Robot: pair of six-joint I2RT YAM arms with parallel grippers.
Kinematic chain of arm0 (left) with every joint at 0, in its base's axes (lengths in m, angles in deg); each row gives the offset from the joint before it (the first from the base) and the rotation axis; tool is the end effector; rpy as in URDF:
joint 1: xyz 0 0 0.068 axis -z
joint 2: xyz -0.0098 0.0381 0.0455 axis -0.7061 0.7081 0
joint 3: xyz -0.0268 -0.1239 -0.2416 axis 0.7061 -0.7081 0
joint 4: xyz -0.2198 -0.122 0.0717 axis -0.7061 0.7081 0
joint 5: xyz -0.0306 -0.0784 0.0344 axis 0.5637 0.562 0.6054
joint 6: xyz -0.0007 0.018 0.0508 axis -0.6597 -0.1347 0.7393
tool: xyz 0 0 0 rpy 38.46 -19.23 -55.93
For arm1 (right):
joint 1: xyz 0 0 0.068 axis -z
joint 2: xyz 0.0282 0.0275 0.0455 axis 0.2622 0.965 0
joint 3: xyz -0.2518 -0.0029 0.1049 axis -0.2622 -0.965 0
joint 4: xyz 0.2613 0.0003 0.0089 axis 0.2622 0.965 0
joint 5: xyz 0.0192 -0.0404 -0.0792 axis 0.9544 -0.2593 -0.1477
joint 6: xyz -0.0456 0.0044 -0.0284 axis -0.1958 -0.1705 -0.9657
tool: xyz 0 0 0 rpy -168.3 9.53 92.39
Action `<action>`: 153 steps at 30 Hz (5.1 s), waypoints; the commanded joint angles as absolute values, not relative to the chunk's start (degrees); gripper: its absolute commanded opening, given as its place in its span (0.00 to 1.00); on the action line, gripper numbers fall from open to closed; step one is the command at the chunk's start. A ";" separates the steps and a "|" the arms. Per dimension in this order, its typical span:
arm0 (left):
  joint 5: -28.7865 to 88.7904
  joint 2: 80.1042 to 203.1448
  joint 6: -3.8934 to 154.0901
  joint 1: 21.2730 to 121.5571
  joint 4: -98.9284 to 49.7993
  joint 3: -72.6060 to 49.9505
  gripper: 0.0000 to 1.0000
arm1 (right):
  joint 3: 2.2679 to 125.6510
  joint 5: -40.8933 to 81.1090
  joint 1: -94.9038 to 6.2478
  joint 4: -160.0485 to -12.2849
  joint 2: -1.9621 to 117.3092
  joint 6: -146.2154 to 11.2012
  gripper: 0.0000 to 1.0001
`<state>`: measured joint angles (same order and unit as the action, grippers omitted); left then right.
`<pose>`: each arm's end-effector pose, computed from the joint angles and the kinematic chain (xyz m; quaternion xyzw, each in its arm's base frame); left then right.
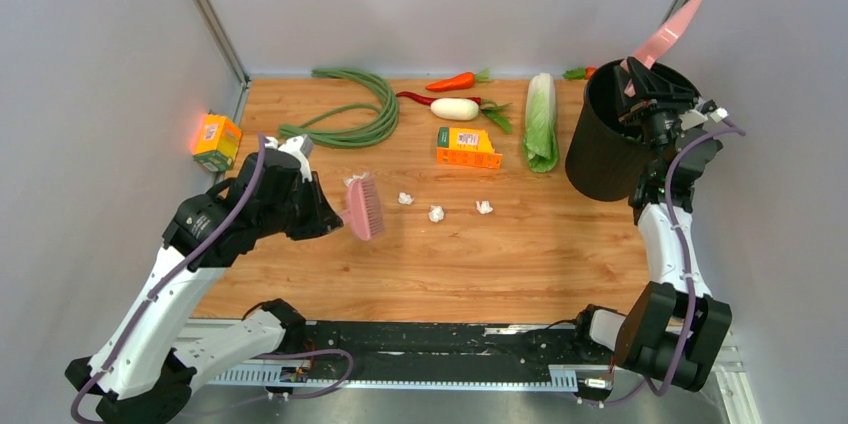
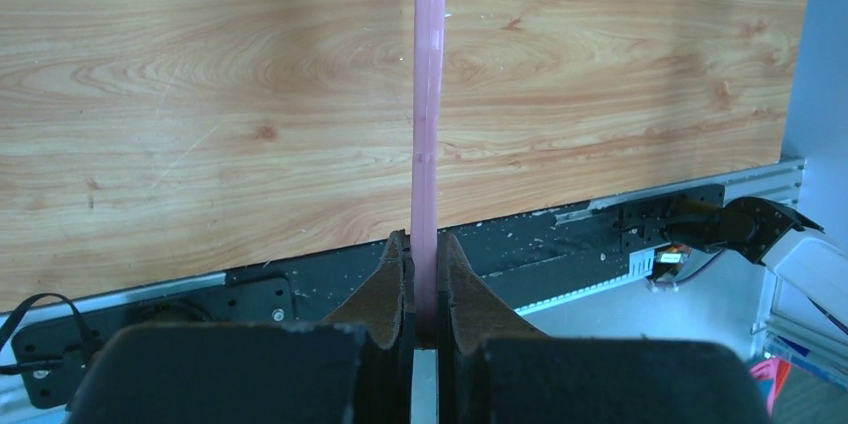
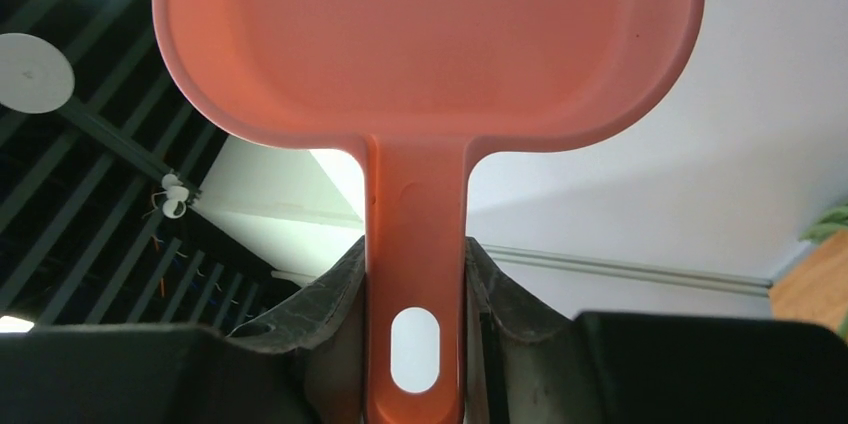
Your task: Sweep away the paper scraps from the table
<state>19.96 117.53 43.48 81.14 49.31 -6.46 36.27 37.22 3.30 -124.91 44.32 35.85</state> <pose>0.1020 -0.0733 0.4011 -0.0622 0.9252 -0.2280 0.2970 0.2624 -0.0722 0.3648 0.4399 0.4043 0.6555 0.4619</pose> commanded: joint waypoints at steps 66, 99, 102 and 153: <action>-11.92 176.79 82.63 54.13 34.67 11.17 0.00 | 50.47 63.71 -18.80 -59.08 38.03 -11.65 0.00; -12.53 174.85 84.39 80.60 35.11 6.59 0.00 | 53.18 57.48 -18.89 -42.13 36.09 -26.31 0.00; -12.54 175.03 84.48 81.83 35.37 7.12 0.00 | 54.50 54.84 -18.89 -36.51 36.71 -30.97 0.00; 3.37 156.05 80.00 93.34 37.92 -12.12 0.00 | 50.91 36.90 -34.45 -26.91 41.10 -41.72 0.00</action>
